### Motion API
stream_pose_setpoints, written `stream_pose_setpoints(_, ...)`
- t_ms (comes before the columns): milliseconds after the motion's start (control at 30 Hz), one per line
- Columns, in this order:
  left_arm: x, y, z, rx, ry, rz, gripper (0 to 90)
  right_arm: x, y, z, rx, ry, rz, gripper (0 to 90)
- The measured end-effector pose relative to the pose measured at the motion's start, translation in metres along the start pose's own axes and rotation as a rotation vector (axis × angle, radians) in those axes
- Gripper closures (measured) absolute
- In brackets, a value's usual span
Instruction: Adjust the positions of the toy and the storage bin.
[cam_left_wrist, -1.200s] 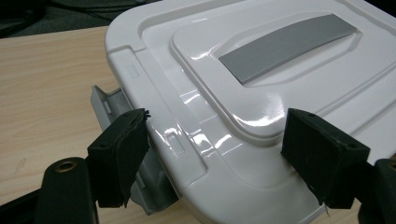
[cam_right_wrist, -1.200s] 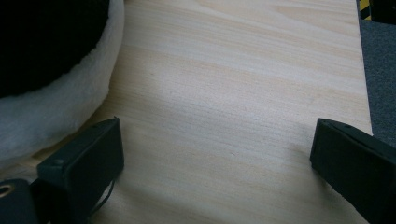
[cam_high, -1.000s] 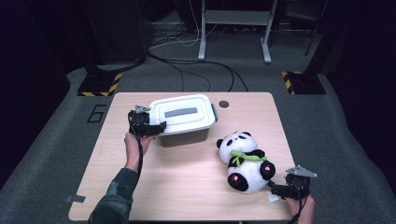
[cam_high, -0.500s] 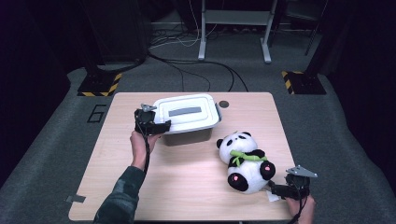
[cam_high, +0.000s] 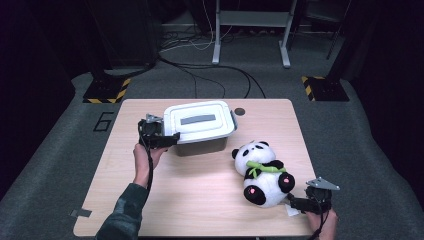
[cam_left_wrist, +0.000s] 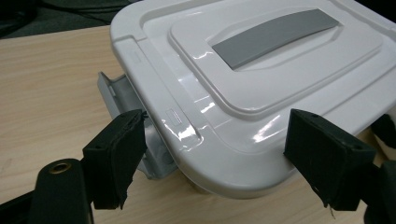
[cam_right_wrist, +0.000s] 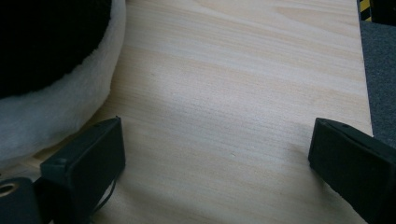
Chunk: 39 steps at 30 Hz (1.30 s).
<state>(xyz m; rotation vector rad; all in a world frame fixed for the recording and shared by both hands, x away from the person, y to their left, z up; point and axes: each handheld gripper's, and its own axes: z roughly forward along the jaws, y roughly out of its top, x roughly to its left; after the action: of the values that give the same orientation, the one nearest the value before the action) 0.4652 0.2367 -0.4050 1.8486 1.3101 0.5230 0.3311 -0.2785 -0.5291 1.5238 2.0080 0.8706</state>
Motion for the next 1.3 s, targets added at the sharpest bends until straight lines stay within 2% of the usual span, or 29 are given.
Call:
stream_pose_setpoints(133, -0.003, -0.002, 0.003, -0.003, -0.035, -0.011, 20.0, 0.0, 0.0, 0.0, 0.0, 0.0, 0.0, 3.2)
stream_pose_setpoints(400, -0.009, -0.004, 0.006, -0.016, -0.016, -0.027, 18.3, 0.0, 0.0, 0.0, 0.0, 0.0, 0.0, 3.3)
stream_pose_setpoints(600, -0.017, -0.004, 0.008, -0.032, 0.031, -0.049, 18.4, 0.0, 0.0, 0.0, 0.0, -0.001, 0.0, 3.4)
stream_pose_setpoints(633, -0.021, -0.003, 0.009, -0.038, 0.052, -0.057, 18.4, 0.0, 0.0, 0.0, -0.001, -0.001, 0.001, 3.5)
stream_pose_setpoints(800, -0.029, -0.001, 0.015, -0.018, 0.101, -0.053, 19.9, 0.0, 0.0, 0.0, -0.001, -0.001, 0.001, 3.5)
stream_pose_setpoints(867, -0.032, -0.002, 0.018, -0.023, 0.081, -0.068, 19.9, 0.0, 0.0, 0.0, -0.001, -0.001, 0.001, 3.6)
stream_pose_setpoints(967, -0.036, -0.001, 0.02, -0.026, 0.089, -0.057, 20.0, 0.0, 0.0, 0.0, -0.001, 0.0, 0.002, 3.6)
stream_pose_setpoints(1167, -0.042, 0.0, 0.022, -0.026, 0.096, -0.06, 20.0, 0.0, 0.0, 0.0, -0.002, 0.001, 0.001, 3.7)
stream_pose_setpoints(1300, -0.046, 0.003, 0.026, -0.036, 0.114, -0.081, 19.9, 0.0, 0.0, 0.0, -0.002, 0.001, 0.002, 3.7)
